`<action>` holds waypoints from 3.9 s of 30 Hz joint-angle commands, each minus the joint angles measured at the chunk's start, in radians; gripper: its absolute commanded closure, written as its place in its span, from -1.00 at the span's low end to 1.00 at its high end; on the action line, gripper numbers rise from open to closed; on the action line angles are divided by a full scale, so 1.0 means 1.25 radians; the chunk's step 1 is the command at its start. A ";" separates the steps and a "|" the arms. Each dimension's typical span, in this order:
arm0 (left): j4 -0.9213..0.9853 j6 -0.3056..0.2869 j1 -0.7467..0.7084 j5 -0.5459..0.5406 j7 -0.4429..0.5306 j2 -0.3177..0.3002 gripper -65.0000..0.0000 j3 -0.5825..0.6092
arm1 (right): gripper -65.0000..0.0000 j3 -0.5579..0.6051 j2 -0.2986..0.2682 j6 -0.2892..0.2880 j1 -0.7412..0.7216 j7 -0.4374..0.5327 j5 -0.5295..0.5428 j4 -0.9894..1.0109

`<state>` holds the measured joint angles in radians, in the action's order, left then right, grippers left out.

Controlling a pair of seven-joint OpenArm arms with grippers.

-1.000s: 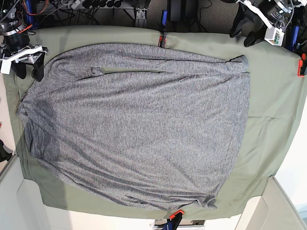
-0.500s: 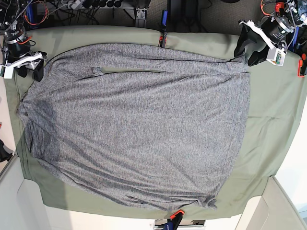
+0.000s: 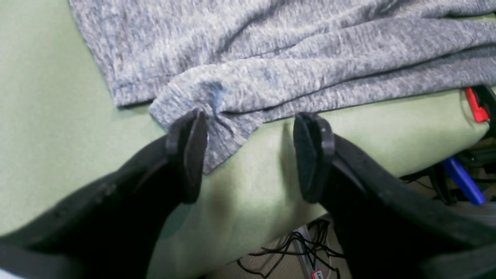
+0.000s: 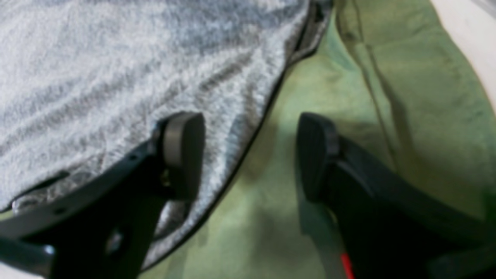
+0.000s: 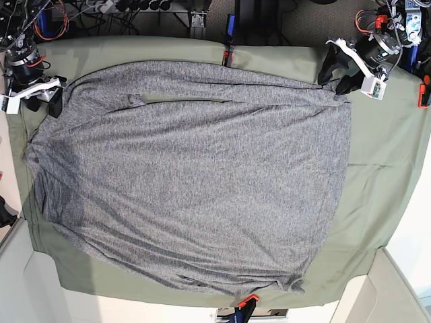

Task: Fold the T-shirt properly
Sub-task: 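Move both grippers down to the shirt's shoulder corners, then close both grippers on the shoulder corners of the grey shirt, then lift the held shoulder corners slightly with both grippers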

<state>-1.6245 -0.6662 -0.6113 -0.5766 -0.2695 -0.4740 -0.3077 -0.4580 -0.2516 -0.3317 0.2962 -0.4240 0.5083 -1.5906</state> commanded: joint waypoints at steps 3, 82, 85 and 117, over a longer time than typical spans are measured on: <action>-0.007 0.001 -0.001 0.001 0.008 -0.011 -0.18 -0.005 | -0.16 0.004 -0.009 -0.007 -0.004 0.018 0.005 -0.005; 0.103 -0.026 0.232 0.071 0.003 -0.080 0.79 0.037 | 1.00 -0.057 0.028 -0.055 -0.267 -0.077 -0.018 0.149; 0.103 -0.026 0.232 0.070 -0.016 -0.081 0.36 0.036 | 0.79 -0.057 0.042 -0.056 -0.267 -0.077 -0.017 0.149; -0.038 0.005 0.094 -0.110 -0.266 0.029 0.16 -0.069 | 0.12 -0.167 0.045 -0.124 -0.202 -0.190 0.147 0.132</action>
<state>-1.6600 -0.6621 -0.4984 -0.6983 -0.6212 -0.4236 -0.3855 -0.6651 -0.1802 -0.4755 0.0566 -0.6815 0.6731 -1.4071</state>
